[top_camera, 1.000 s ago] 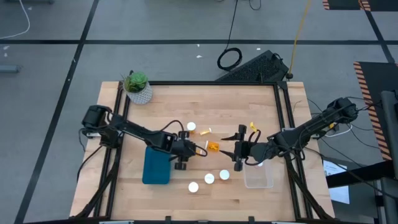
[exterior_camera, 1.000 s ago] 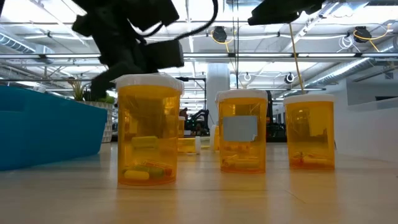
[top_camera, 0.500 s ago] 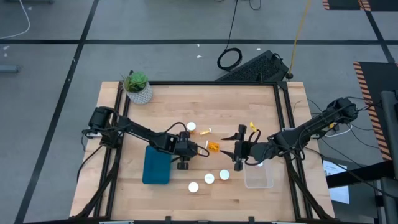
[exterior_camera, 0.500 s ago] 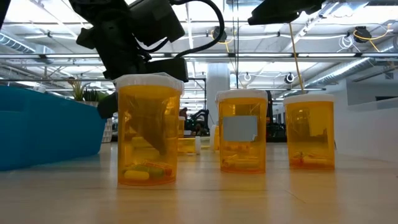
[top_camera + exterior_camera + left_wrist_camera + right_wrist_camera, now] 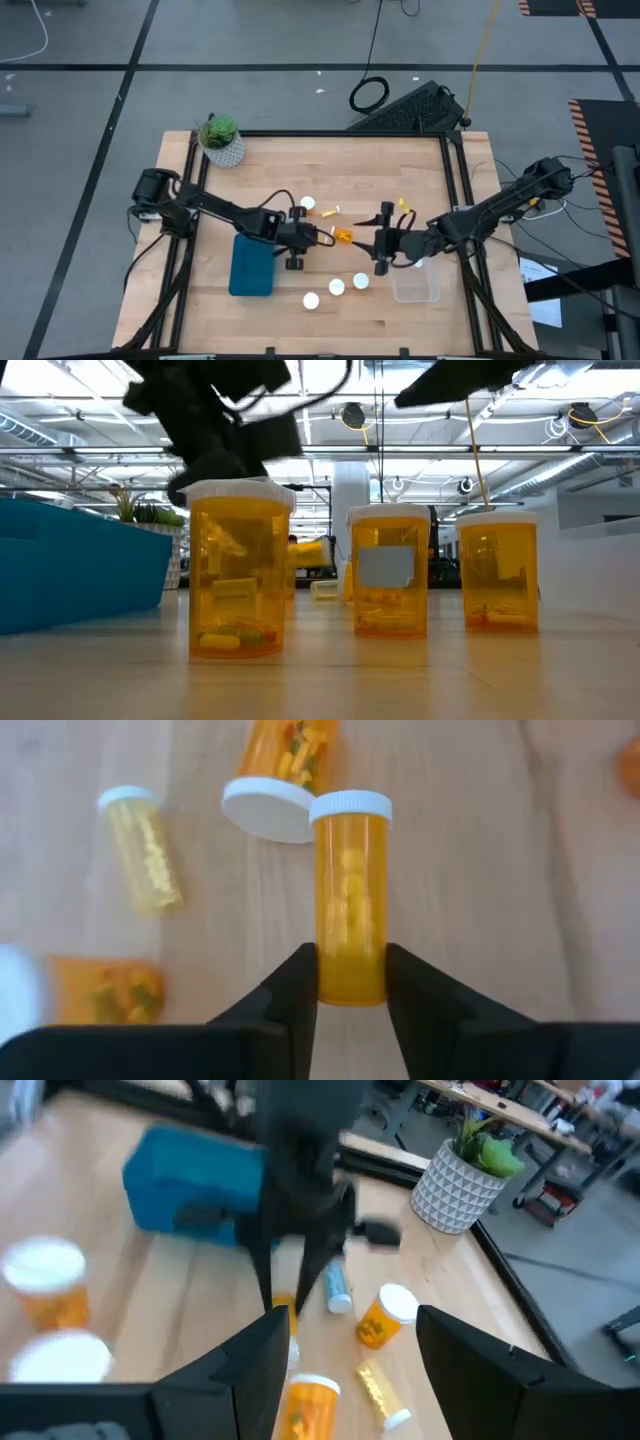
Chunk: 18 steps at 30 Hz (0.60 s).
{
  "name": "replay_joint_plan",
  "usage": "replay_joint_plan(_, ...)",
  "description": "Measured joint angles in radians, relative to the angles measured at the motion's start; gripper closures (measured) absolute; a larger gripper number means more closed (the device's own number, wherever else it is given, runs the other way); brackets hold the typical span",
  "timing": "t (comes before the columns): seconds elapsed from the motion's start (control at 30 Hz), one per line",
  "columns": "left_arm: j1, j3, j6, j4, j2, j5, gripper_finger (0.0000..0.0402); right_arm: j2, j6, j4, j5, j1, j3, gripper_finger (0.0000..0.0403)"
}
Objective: Pick and place medicine bottles into bin by pill shape (circle, oval)
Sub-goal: Put the orange bottled tablet into the transparent bin
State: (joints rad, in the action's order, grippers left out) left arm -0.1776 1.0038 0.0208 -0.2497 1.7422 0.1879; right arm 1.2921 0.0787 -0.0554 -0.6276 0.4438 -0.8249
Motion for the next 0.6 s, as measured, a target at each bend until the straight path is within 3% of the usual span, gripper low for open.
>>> replay_joint_plan(0.17, -0.006, 0.0, 0.0, -0.004, -0.092, 0.0, 0.03, 0.098, 0.117, -0.095, 0.054, 0.015, -0.025, 0.019)
replay_joint_plan(0.6, -0.075, -0.002, -0.026, -0.002, -0.237, -0.008, 0.029, 0.305, 0.254, -0.076, 0.082, 0.021, -0.218, 0.019)
